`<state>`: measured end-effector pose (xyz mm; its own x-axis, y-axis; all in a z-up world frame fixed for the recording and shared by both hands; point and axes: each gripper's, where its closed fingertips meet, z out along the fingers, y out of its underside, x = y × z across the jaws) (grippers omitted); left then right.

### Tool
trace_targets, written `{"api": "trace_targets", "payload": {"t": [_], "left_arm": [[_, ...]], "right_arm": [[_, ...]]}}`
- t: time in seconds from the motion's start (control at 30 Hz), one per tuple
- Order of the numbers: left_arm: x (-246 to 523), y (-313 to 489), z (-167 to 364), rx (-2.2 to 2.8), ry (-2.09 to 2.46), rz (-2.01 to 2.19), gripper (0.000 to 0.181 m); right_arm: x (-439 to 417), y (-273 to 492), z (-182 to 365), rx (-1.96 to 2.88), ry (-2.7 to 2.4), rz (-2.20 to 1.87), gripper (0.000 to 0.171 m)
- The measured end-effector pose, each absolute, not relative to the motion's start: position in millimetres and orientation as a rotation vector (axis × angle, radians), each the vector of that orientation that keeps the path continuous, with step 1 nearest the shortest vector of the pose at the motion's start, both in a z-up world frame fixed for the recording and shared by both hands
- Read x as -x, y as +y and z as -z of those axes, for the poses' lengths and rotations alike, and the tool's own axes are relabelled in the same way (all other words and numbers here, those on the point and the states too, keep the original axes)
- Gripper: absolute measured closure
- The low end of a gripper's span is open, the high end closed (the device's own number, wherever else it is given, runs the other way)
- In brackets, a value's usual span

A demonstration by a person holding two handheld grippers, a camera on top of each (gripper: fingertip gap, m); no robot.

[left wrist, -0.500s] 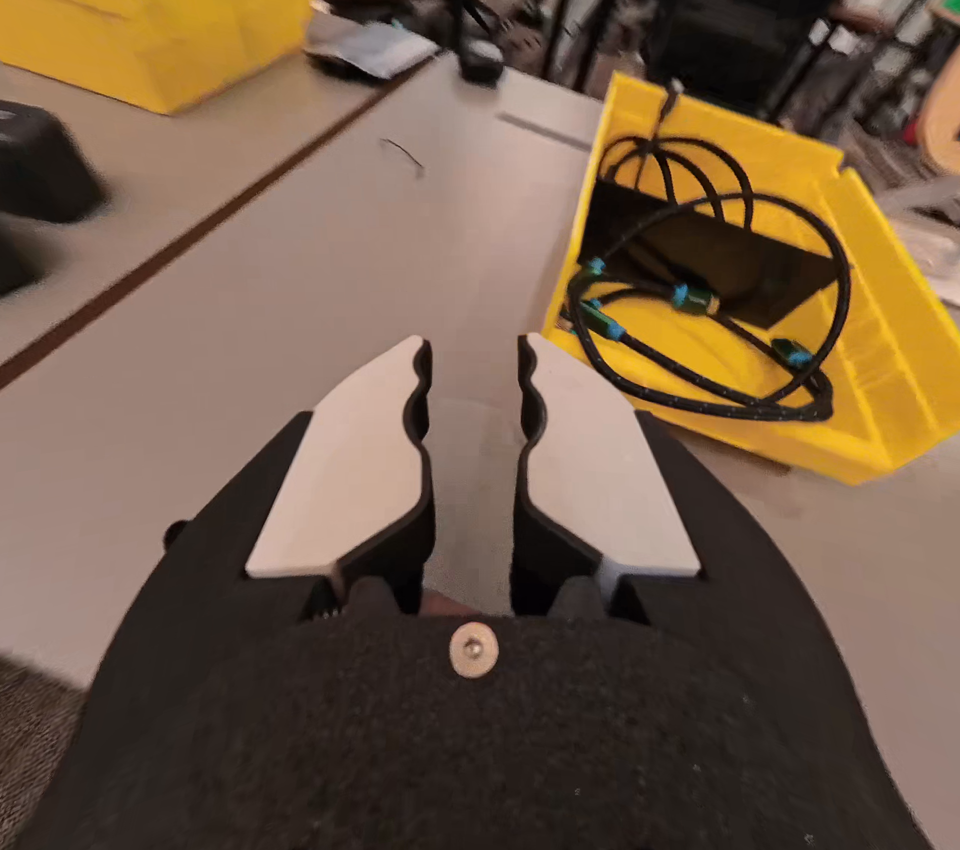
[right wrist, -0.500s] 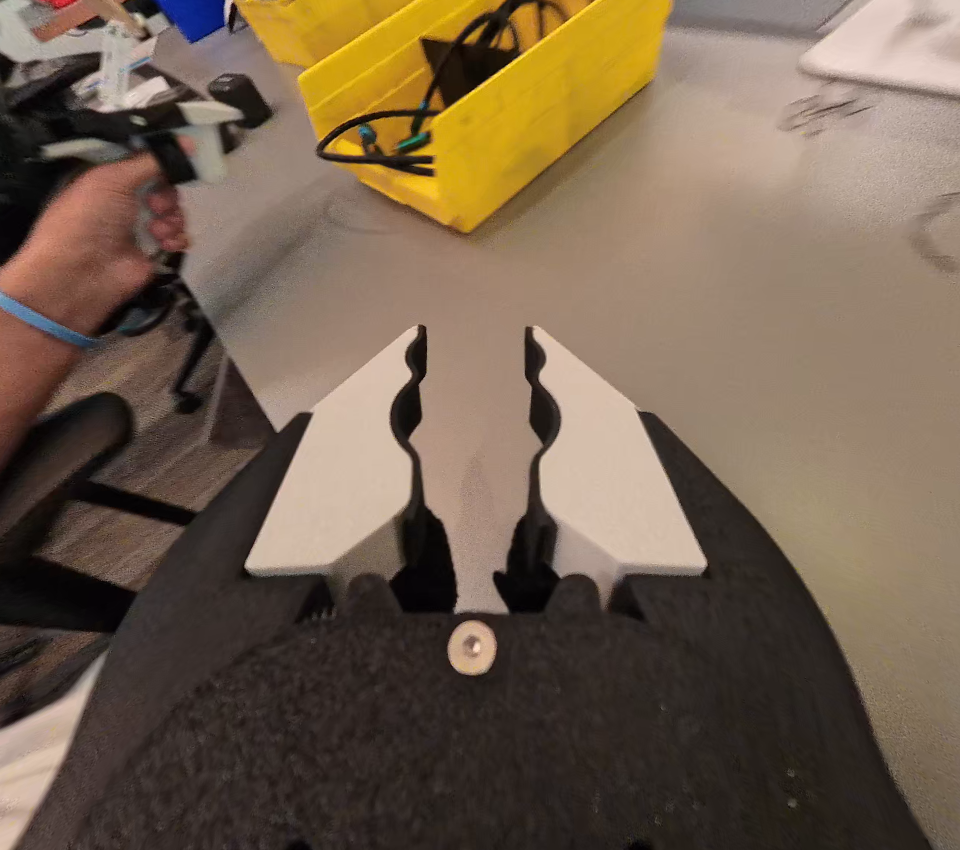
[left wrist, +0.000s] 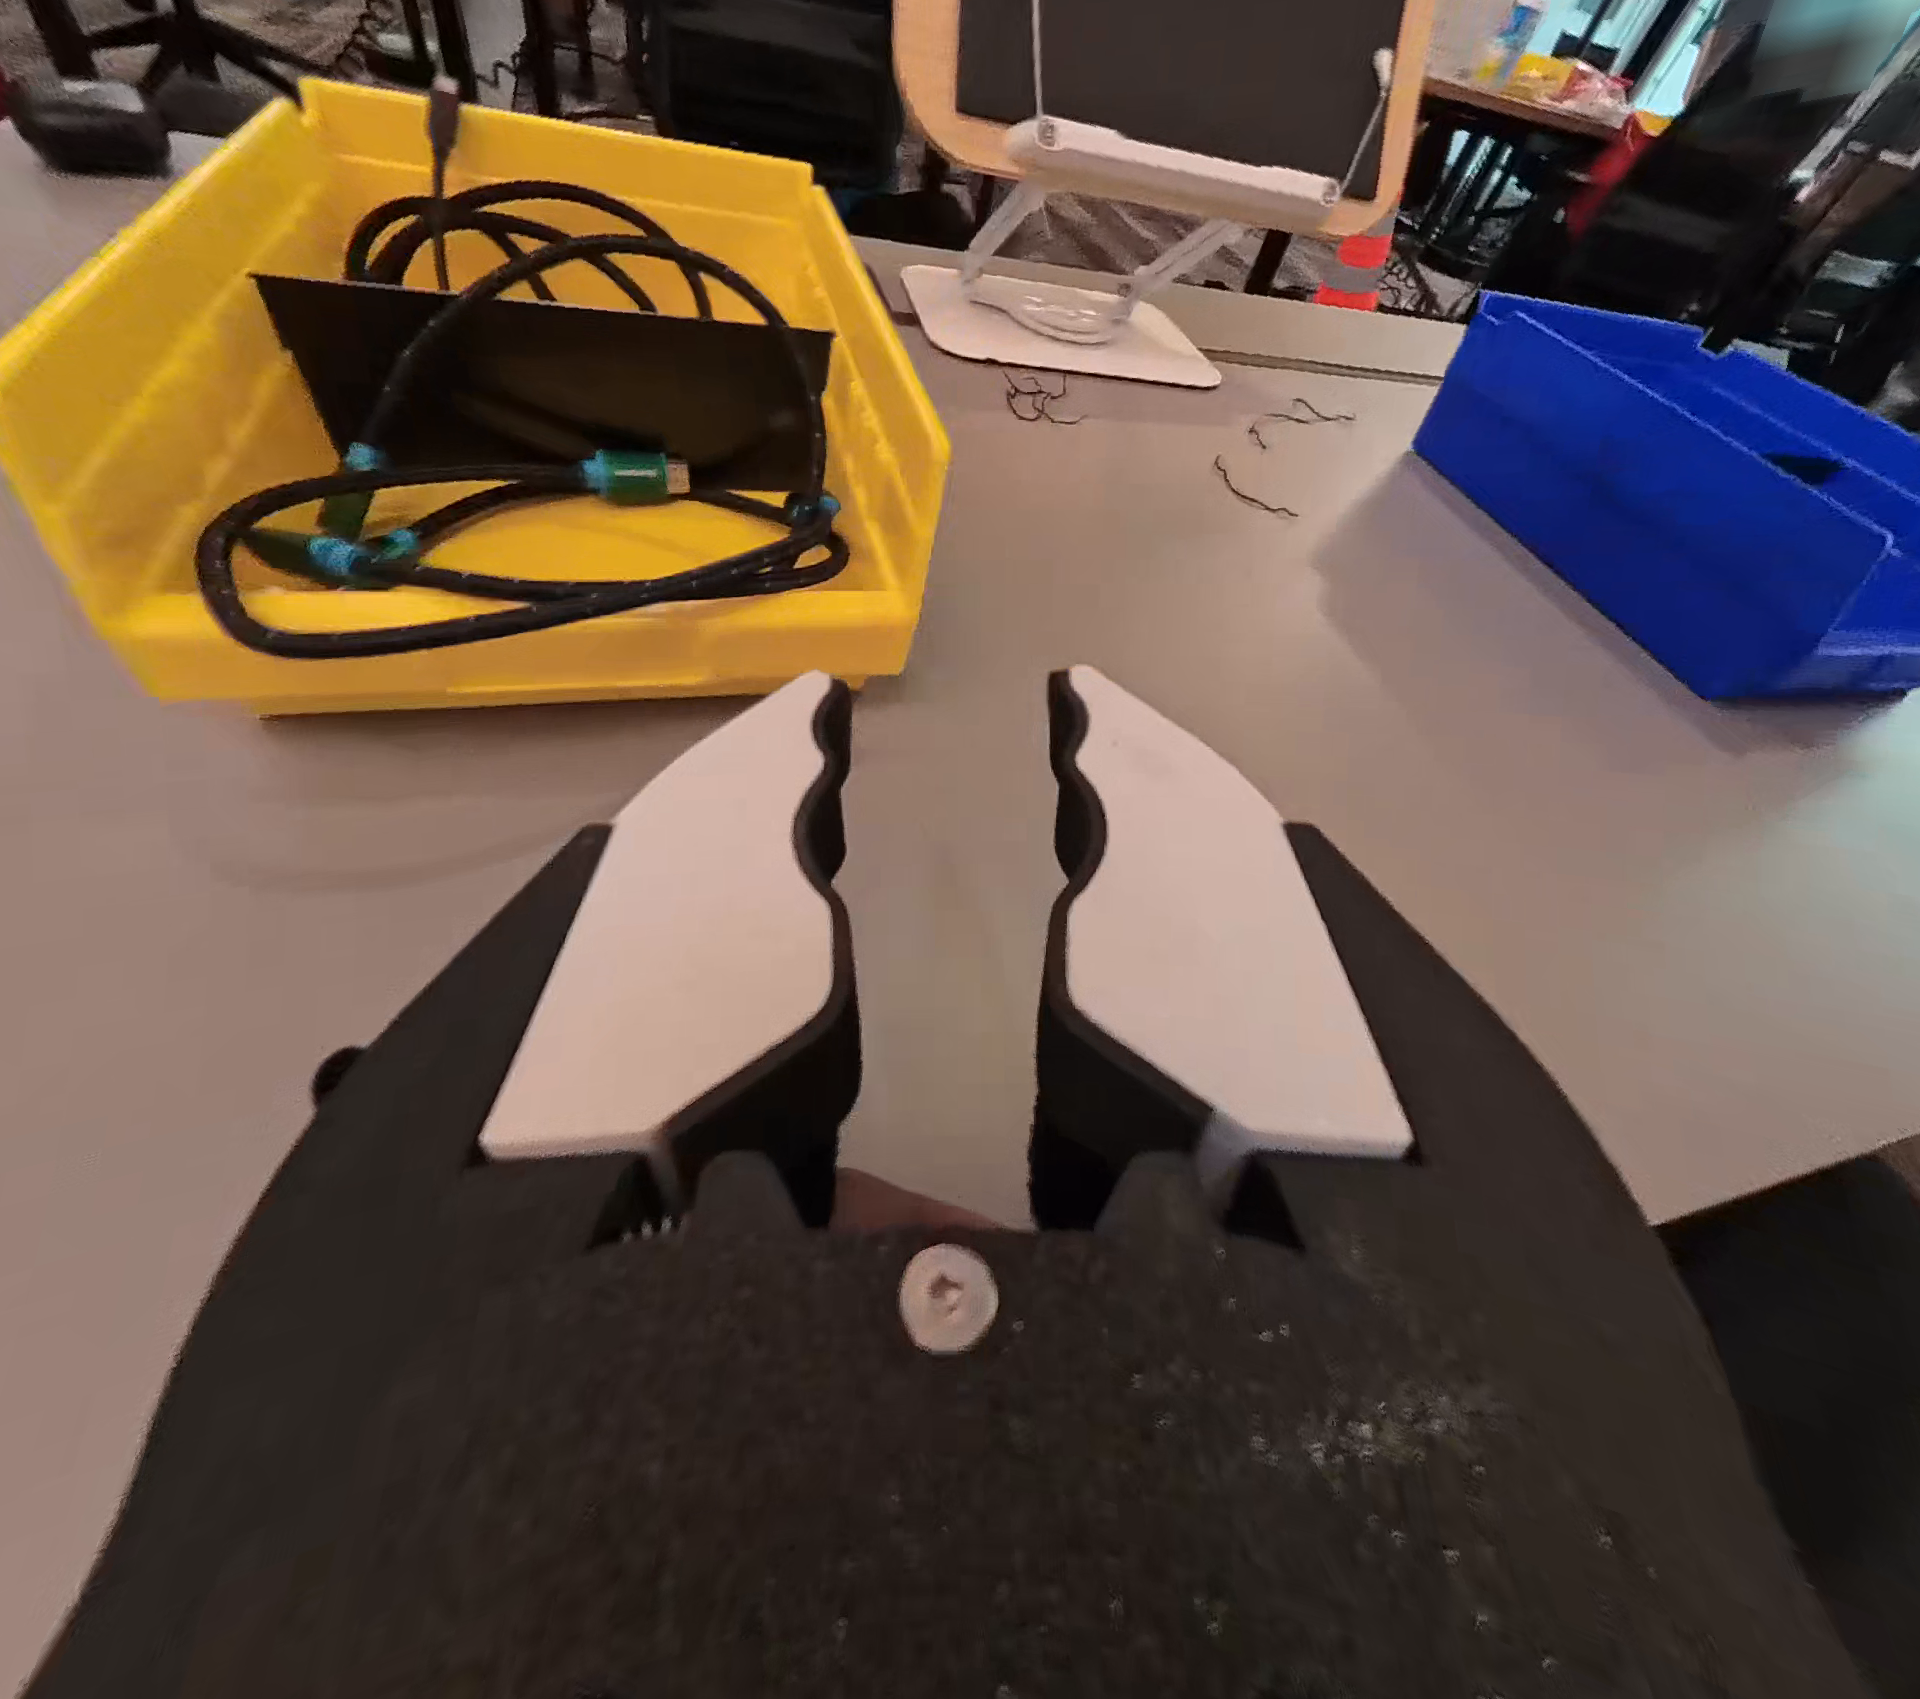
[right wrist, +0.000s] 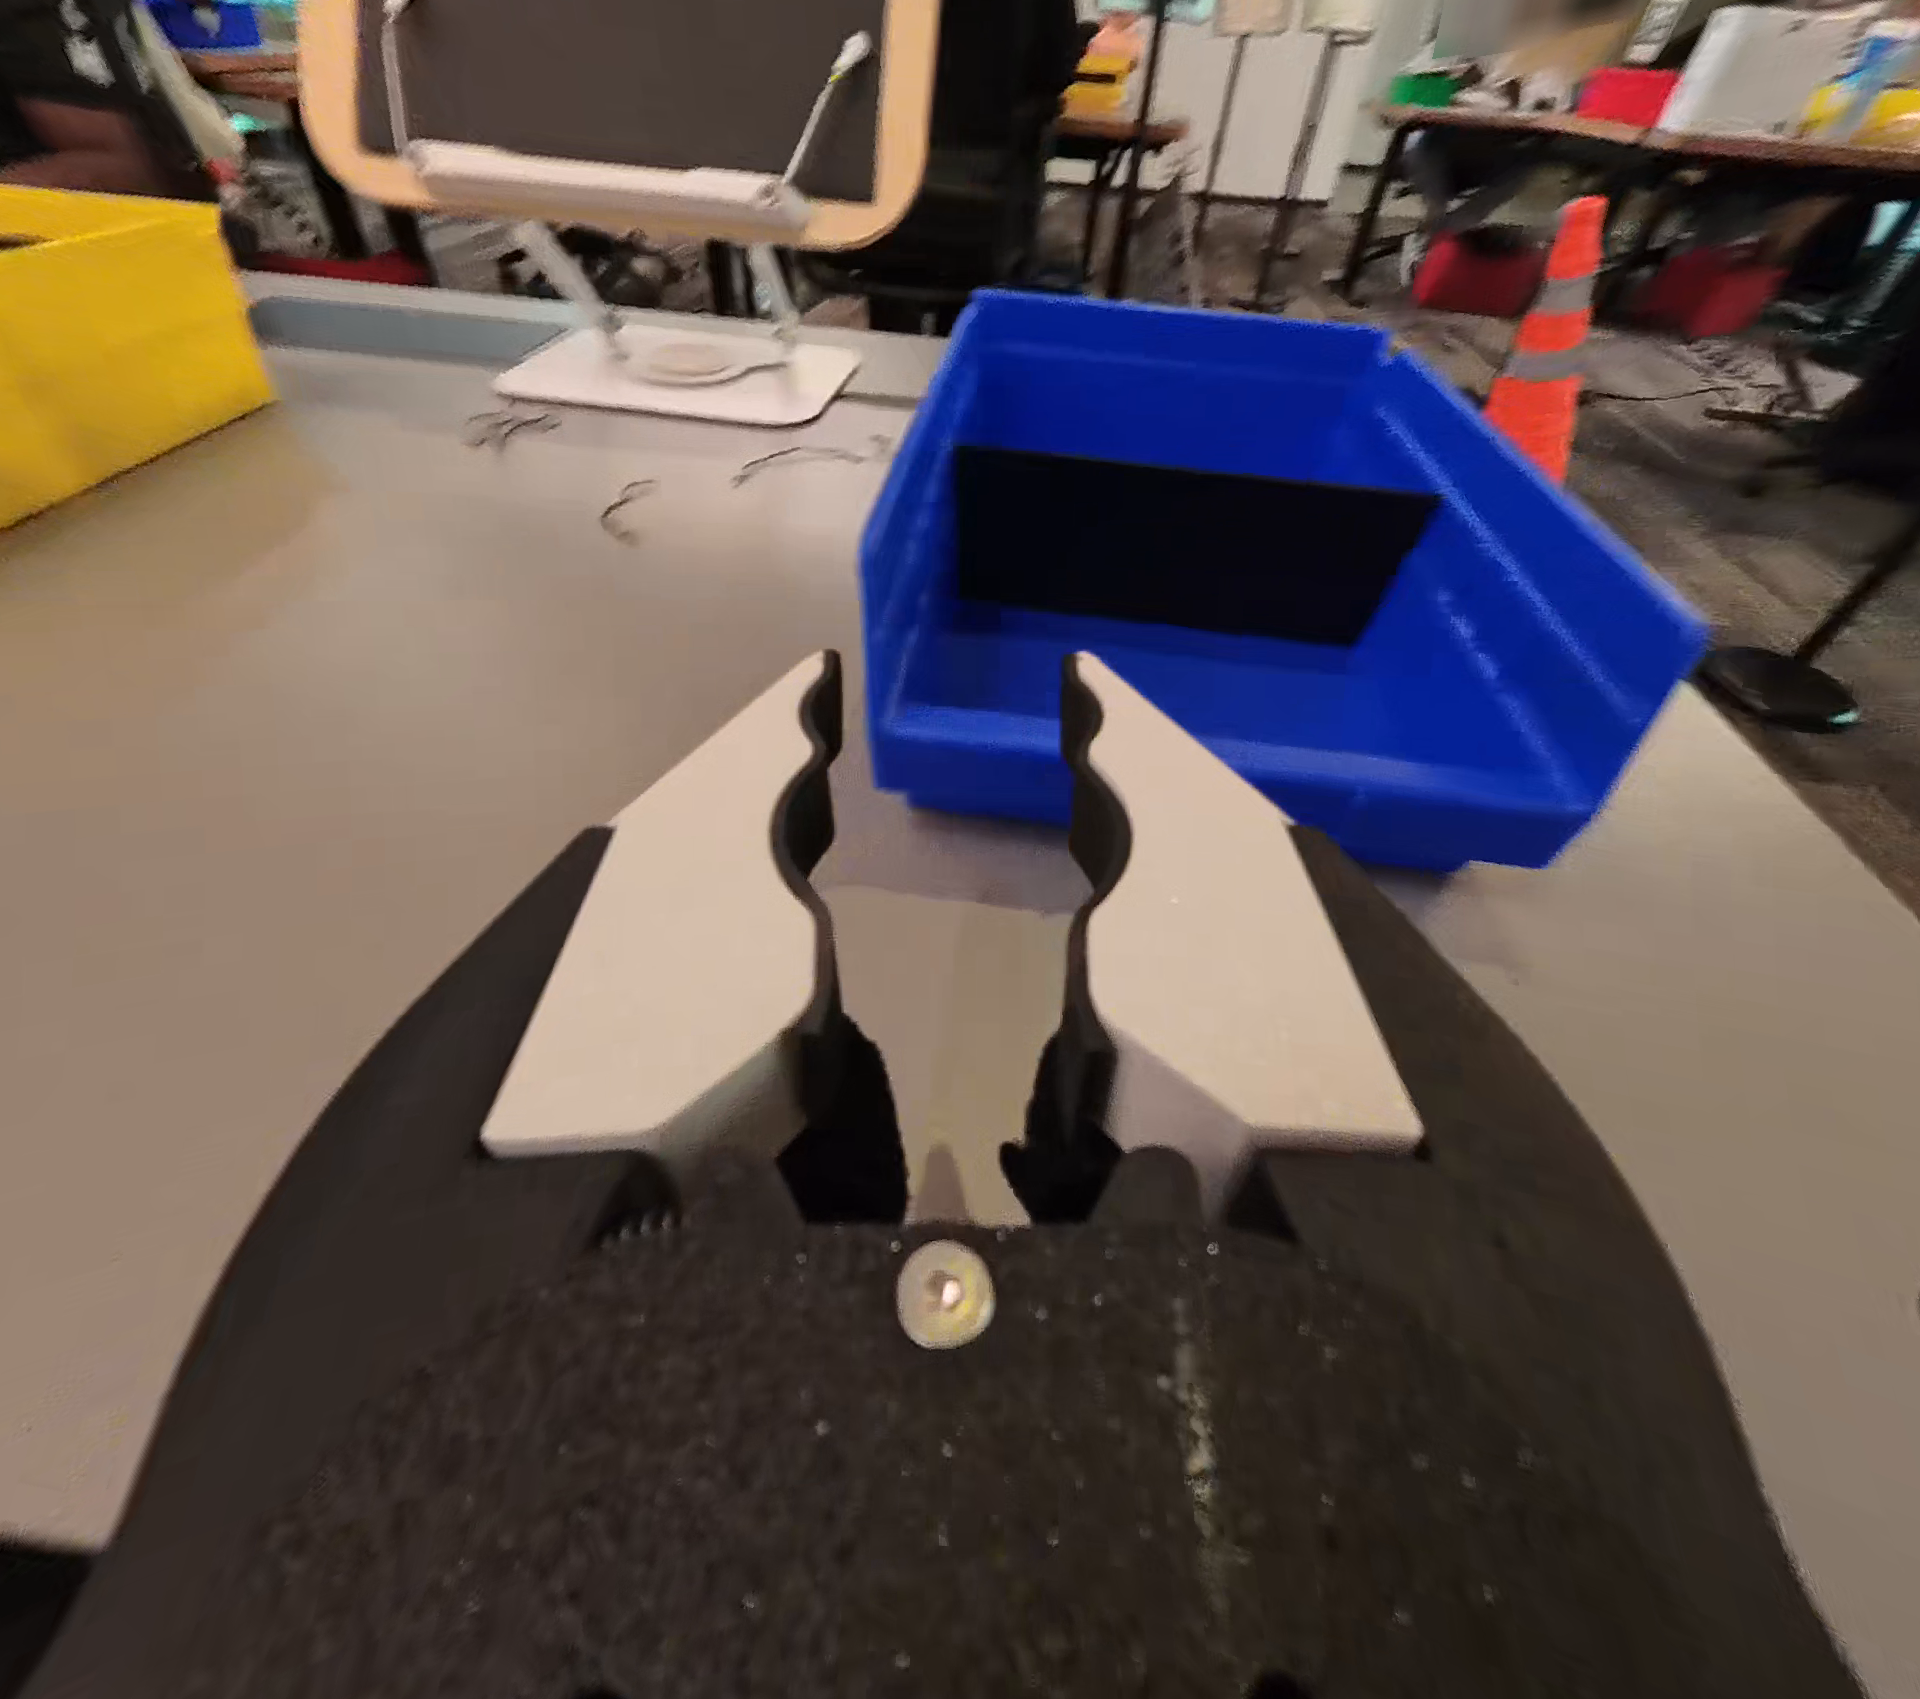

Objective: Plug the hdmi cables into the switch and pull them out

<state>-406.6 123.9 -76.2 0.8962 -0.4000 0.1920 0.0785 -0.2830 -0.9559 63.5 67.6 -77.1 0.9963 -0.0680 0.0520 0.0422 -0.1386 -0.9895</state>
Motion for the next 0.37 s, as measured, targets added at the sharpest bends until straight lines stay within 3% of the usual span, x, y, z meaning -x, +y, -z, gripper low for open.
{"api": "trace_targets", "payload": {"t": [0.37], "left_arm": [[418,142,92,1.864,0.213,0.392,0.145]], "right_arm": [[-65,78,78,1.699,0.105,-0.019,0.13]]}}
